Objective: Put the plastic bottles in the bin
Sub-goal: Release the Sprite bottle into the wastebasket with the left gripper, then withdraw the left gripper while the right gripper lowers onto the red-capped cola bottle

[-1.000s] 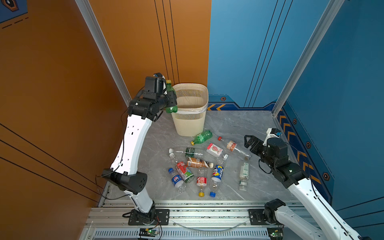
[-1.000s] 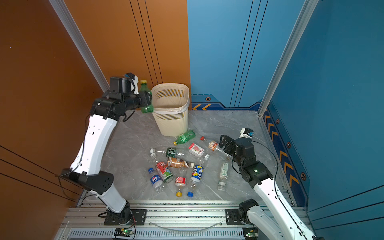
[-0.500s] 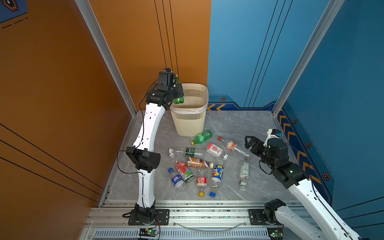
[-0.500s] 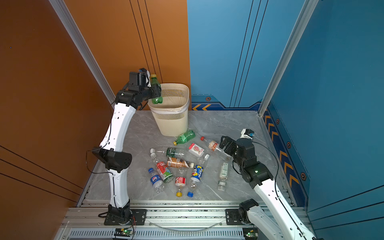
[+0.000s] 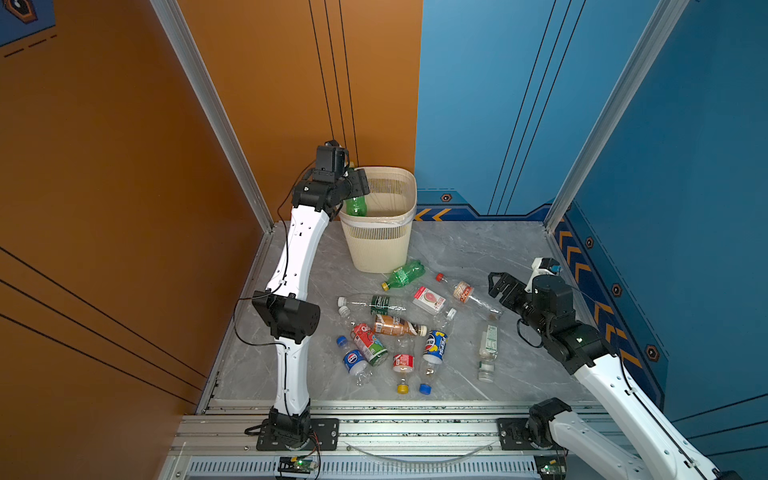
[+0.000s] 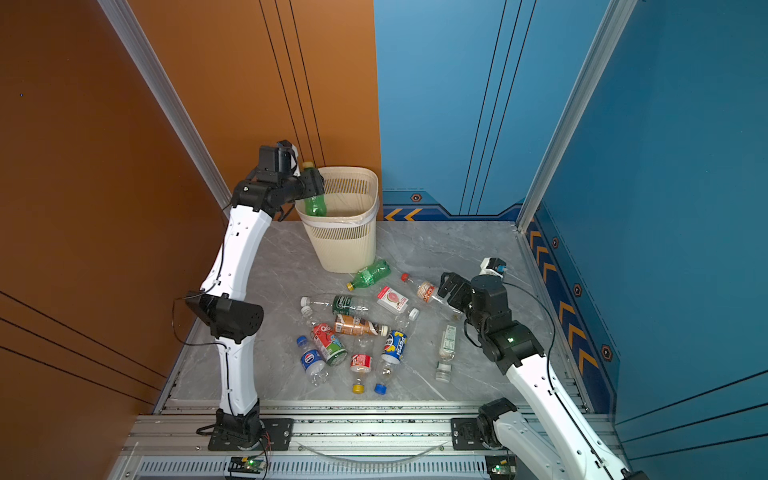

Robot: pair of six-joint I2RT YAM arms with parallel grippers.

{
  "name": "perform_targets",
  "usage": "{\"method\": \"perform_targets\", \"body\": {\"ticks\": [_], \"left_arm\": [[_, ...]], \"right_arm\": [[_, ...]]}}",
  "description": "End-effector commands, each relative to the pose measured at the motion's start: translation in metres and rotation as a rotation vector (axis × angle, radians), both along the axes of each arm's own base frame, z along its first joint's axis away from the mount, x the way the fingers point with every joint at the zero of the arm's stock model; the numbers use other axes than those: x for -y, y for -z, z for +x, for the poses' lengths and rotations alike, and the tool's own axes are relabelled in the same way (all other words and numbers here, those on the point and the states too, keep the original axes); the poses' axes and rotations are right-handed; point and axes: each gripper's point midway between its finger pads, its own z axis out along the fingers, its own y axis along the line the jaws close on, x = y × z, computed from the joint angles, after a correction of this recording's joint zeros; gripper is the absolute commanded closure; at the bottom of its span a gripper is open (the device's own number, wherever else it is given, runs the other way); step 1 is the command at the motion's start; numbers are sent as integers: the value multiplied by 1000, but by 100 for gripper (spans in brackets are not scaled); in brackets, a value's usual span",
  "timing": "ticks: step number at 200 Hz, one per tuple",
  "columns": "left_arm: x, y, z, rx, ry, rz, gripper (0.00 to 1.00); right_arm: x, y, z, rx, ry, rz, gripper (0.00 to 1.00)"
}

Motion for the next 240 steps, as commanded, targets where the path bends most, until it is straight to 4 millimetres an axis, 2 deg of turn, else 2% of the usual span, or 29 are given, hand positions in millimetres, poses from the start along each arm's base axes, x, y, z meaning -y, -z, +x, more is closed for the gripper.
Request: {"method": "perform_targets", "body": {"ticks": [1,34,52,69,72,90,102,105,107,113,128,140,152,155,167,191,240], "left_arm": [[-12,-37,-17,73,-17,-2,2],[-18,-82,-50,150,7,-25,2],[-20,-97,-74,170,22,-33,2],[-24,-103,-104,191,33,-40,2],[-24,-97,-106,183,33,-39,2],[-33,-95,-145,240,27,-57,2],[-40,-71,-168,235,10,-72,2],[-43,-71,-178,250,5,-82,3],[-43,-62,-180,235,3,-83,2],[-48,-52,-196,237,-8,-97,2],[-60,-3,-224,169,-56,-114,2],[-69,28,-249,124,-93,-139,2],[-77,55,-269,79,-130,-162,2],[-78,69,-273,52,-138,-161,2],[-83,90,-286,16,-161,-171,2],[-87,103,-300,-6,-174,-194,2],[-81,111,-299,-43,-159,-220,2]], "right_arm": [[1,18,-5,-70,-11,-17,0],[1,30,1,-153,-102,-139,0],[-3,43,8,-223,-194,-208,0],[-12,55,15,-294,-290,-257,0],[-13,57,17,-304,-307,-264,0],[-22,69,25,-353,-384,-310,0],[-23,76,30,-377,-406,-344,0],[-23,76,31,-381,-409,-349,1],[-23,78,33,-385,-411,-358,1],[-23,80,36,-392,-421,-374,0],[-25,85,42,-409,-443,-409,0],[-28,88,47,-414,-464,-436,1],[-30,90,50,-417,-484,-460,0],[-30,90,51,-418,-487,-463,0],[-31,91,54,-415,-493,-476,1],[-34,94,55,-413,-514,-487,0],[-36,104,54,-422,-545,-510,1]]}}
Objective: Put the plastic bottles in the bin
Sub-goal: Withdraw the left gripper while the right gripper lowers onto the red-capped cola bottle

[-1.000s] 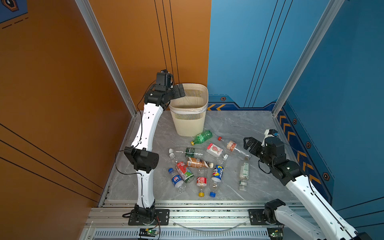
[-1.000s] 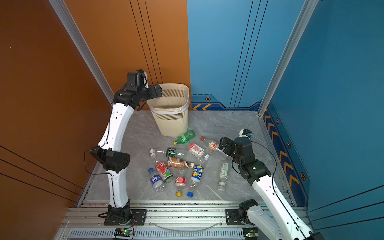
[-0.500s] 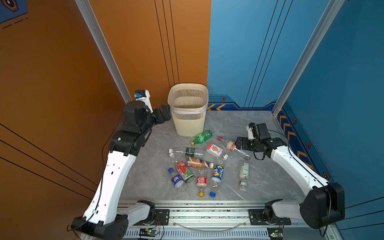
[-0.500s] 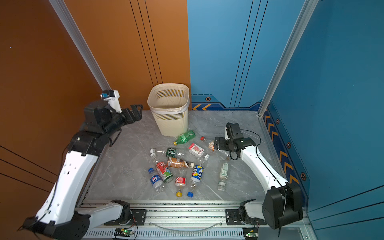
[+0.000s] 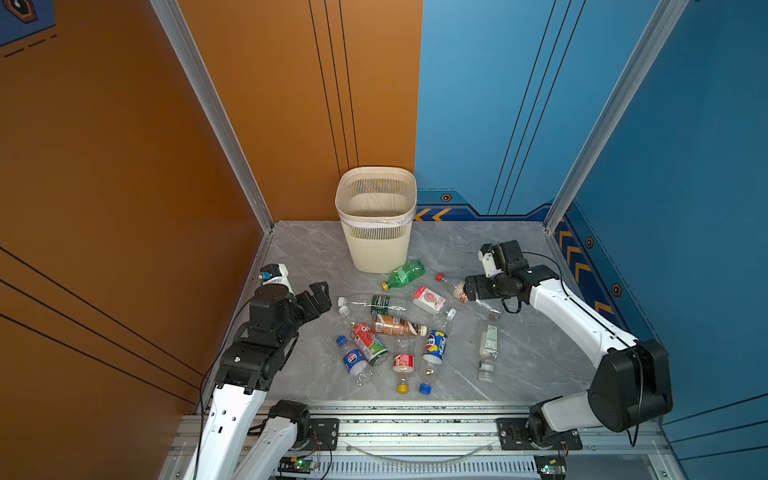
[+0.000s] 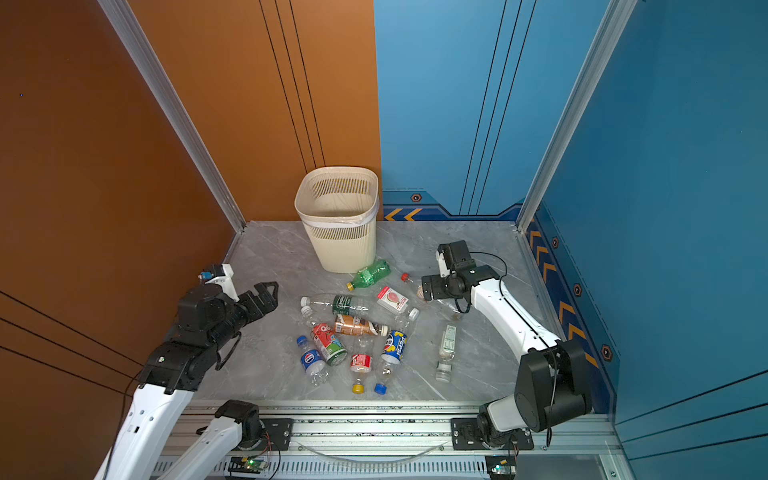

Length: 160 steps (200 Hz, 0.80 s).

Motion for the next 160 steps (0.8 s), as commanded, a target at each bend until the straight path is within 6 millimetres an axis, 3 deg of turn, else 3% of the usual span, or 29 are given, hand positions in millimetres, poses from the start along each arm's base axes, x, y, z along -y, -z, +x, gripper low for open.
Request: {"method": "perform_targets", "body": {"ticks": [1,52,95,160], "left_arm": [[2,7,1,-22,2,-28,2],[-3,12,-5,-27,-16,-19,2],[-4,13,-6,-34,-15,-16,2],[-7,16,-6,-48,-23,-14,2]], "right_arm": [[-3,7,-1,-19,-41,-32,0],[-13,33,12,-70,-116,-78,0],[-12,50,32,-77,-161,-176,0],[-9,85,47,-138,-213,-298,6]]}}
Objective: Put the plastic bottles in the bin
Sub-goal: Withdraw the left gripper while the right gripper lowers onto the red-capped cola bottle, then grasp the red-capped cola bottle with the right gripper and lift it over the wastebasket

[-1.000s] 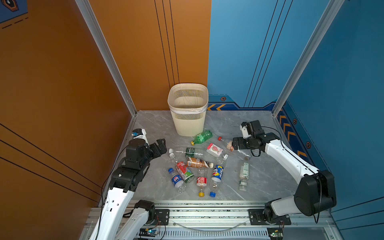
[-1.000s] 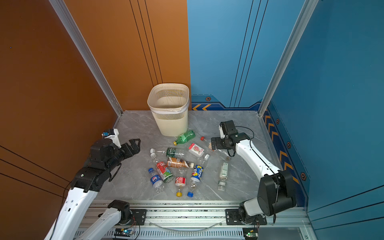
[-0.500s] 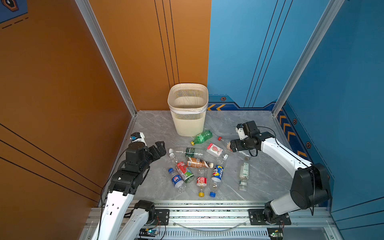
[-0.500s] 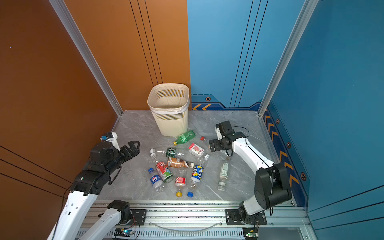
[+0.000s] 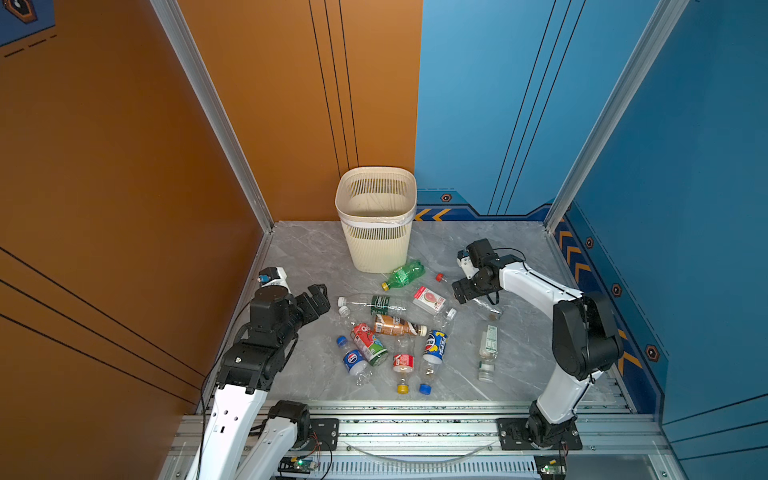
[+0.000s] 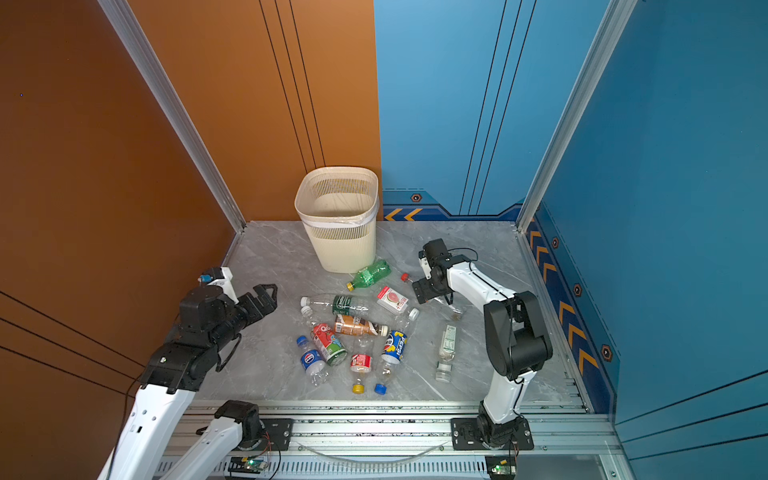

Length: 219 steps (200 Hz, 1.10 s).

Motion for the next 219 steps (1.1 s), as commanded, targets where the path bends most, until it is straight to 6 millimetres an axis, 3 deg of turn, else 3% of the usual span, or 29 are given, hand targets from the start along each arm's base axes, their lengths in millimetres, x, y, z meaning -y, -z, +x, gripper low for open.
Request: {"method": "perform_targets", "body": {"ticks": [1,55,97,127,164,219], "left_arm": [[-1,7,-3,-27,4,-1,2],[-3,11,-3,-38,-6,-10,2],[-4,13,-3,-44,-11,-13,2],[-5,14,-2,-49,-19,-16,2],[-7,18,-3,-57,-28,-22,2],[-13,26,-12,-64,-55,-28,2]], "right_arm": [[3,6,9,4,-37,-72,7],[6,23,15,-11,-44,-125,21],[10,15,22,40,-45,-158,39],[15,1,27,100,-27,-188,45],[13,-50,37,224,-7,-185,48],[-14,-165,44,471,-4,-130,49]]}}
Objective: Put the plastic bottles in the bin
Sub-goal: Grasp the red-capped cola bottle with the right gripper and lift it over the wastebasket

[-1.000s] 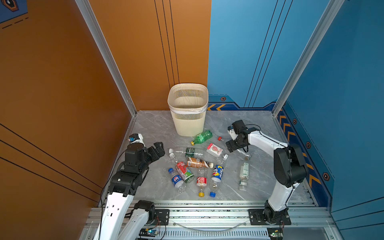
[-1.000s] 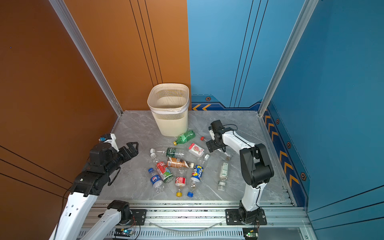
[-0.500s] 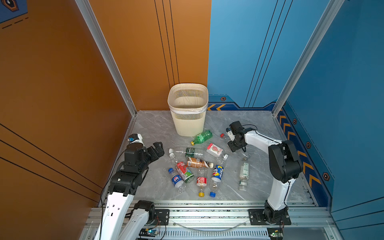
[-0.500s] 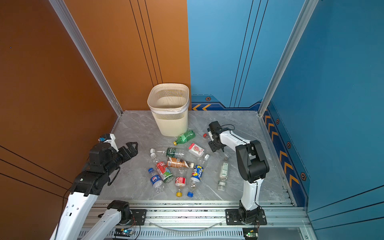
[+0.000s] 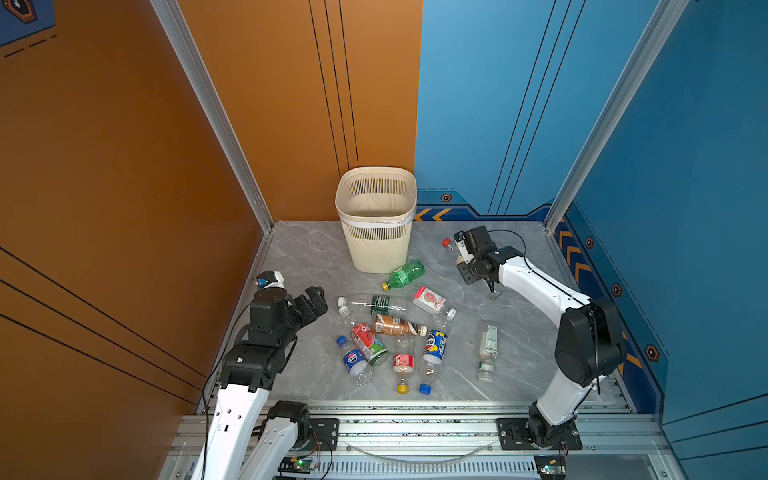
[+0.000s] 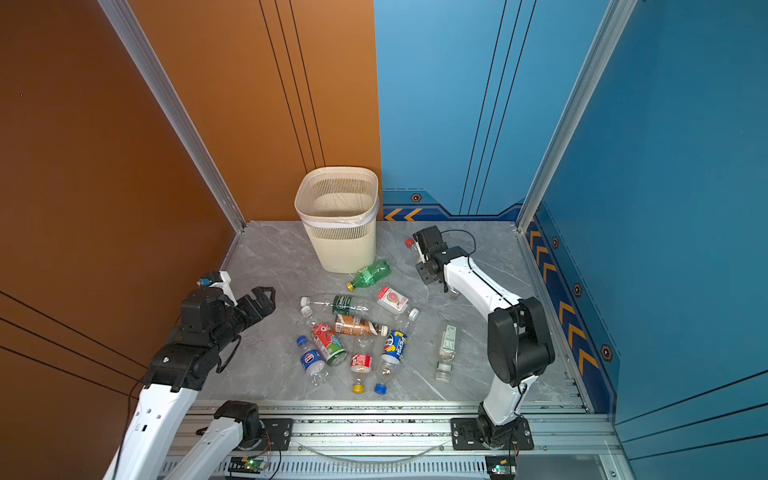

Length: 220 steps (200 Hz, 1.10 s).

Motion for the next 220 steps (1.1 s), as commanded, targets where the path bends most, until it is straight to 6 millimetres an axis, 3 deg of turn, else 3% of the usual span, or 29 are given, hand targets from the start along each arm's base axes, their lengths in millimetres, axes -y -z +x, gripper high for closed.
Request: {"method": "perform_targets", "body": {"ticks": [1,49,93,105,108,187,220], "left_arm": [[-3,9,-9,-24,-12,-9,2],[-9,14,-19,-36,-31,-6,2],[-10,22,-24,-45,-40,-23,2],[-10,24,-26,-51,-42,-23,2],[-10,24,-27,-51,-42,-24,2],[-12,34,-36,-72,-53,-43,2],[-10,40,-39,-82,-54,-67,2]], "right_arm": [[-9,-65,0,143,10,23,49],[-45,-168,-8,359,-35,179,48],[-75,-226,-16,475,-83,307,47],[-85,-232,-16,490,-104,347,47],[-89,-246,-16,517,-112,375,47],[-166,-308,12,676,-228,595,47],[-191,-319,28,737,-263,656,46]]}}
